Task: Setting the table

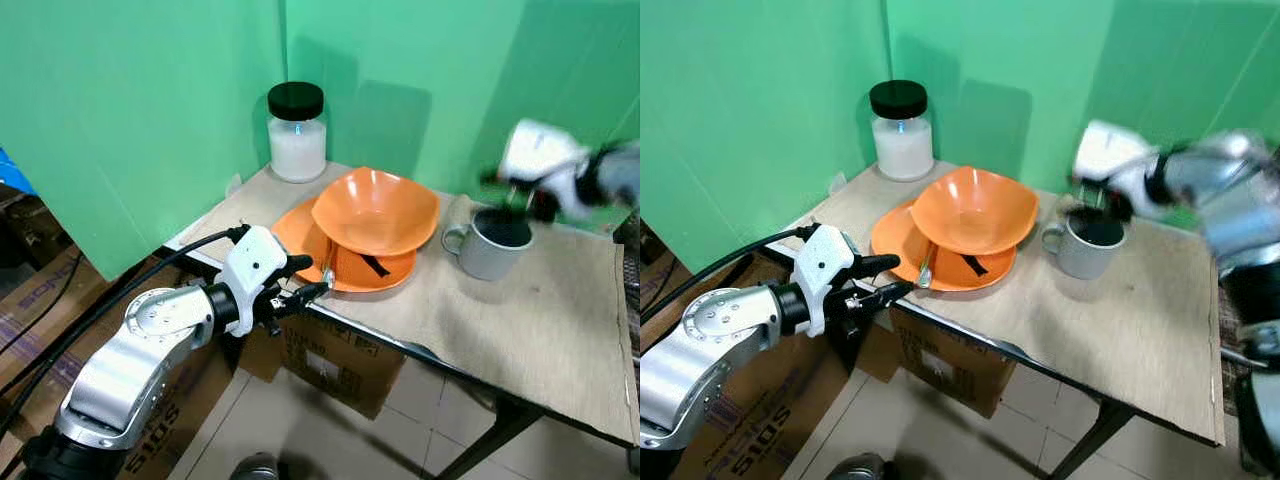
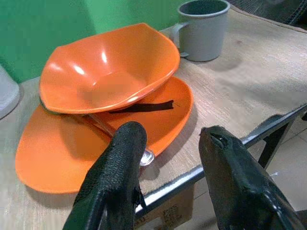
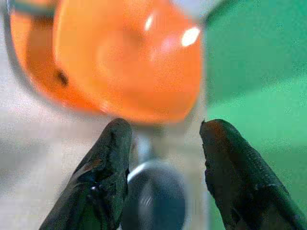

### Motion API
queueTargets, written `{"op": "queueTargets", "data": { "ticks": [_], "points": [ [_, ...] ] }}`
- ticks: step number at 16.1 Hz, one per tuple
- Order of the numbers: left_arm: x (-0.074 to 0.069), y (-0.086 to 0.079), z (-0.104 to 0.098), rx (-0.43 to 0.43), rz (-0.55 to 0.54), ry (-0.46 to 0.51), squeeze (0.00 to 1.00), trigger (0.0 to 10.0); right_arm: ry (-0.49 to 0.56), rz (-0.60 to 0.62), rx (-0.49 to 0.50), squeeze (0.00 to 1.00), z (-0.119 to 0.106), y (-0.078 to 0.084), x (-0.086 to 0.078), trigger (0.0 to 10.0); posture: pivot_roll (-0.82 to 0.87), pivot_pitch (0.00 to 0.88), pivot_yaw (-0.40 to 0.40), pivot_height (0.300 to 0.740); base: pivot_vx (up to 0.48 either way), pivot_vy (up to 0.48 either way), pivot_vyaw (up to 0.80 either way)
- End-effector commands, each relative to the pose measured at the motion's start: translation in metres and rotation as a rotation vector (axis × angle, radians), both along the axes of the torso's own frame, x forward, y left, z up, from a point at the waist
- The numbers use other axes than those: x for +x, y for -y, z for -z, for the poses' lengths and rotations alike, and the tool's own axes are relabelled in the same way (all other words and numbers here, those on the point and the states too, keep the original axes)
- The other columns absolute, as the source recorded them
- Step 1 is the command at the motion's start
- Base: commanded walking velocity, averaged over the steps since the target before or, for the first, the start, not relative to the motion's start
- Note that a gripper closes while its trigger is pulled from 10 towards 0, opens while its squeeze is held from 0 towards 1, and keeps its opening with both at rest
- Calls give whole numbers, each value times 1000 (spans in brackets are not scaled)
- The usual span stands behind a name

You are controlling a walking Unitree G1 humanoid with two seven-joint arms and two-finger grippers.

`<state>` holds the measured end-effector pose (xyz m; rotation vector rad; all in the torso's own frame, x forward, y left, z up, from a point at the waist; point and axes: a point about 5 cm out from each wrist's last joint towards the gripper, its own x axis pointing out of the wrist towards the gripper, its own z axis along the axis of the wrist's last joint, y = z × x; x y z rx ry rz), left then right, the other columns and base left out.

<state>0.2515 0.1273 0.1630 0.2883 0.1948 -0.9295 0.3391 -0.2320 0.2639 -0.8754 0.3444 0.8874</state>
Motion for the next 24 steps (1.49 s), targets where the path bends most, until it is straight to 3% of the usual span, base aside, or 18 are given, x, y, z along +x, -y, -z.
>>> {"op": "queueTargets", "data": {
  "ticks": [1,6,8,9,13,15,17,20,21,22,24],
  "points": [
    [2,-9,-2,18,-30,14,0,10000,39,-25,110,1000,-7,-11,0,10000,107,0,-2,740,0,0,0],
    [16,-24,0,73,-211,82,0,10000,95,146,418,1000,27,-53,2,10000,116,0,3,740,0,0,0],
    [22,-23,-3,44,-286,123,0,10000,103,173,525,1000,35,-66,-6,10000,111,0,2,740,0,0,0],
    [24,-22,-4,24,-335,148,0,10000,74,208,629,1000,40,-74,-14,10000,109,0,1,740,0,0,0],
    [31,-33,-9,-8,-505,239,0,10000,102,370,747,1000,55,-81,-37,10000,105,0,9,740,0,0,0],
    [39,-37,-23,-89,-614,372,0,10000,144,474,791,1000,62,-84,-43,10000,93,0,24,740,0,0,0],
    [41,-37,-27,-138,-631,382,0,10000,162,481,819,1000,62,-89,-47,10000,85,0,35,740,0,0,0],
    [44,-33,-31,-158,-620,404,0,10000,291,488,901,1000,58,-91,-55,10000,72,0,46,740,0,0,0],
    [45,-31,-24,-145,-635,339,0,10000,267,515,935,1000,63,-91,-59,10000,70,0,58,740,0,0,0],
    [43,-25,-15,-95,-583,299,0,10000,205,578,865,1000,82,-87,-58,10000,82,0,47,740,0,0,0],
    [40,-27,-11,-46,-546,298,0,10000,75,549,786,1000,90,-93,-53,10000,85,0,51,740,0,0,0]
  ]
}}
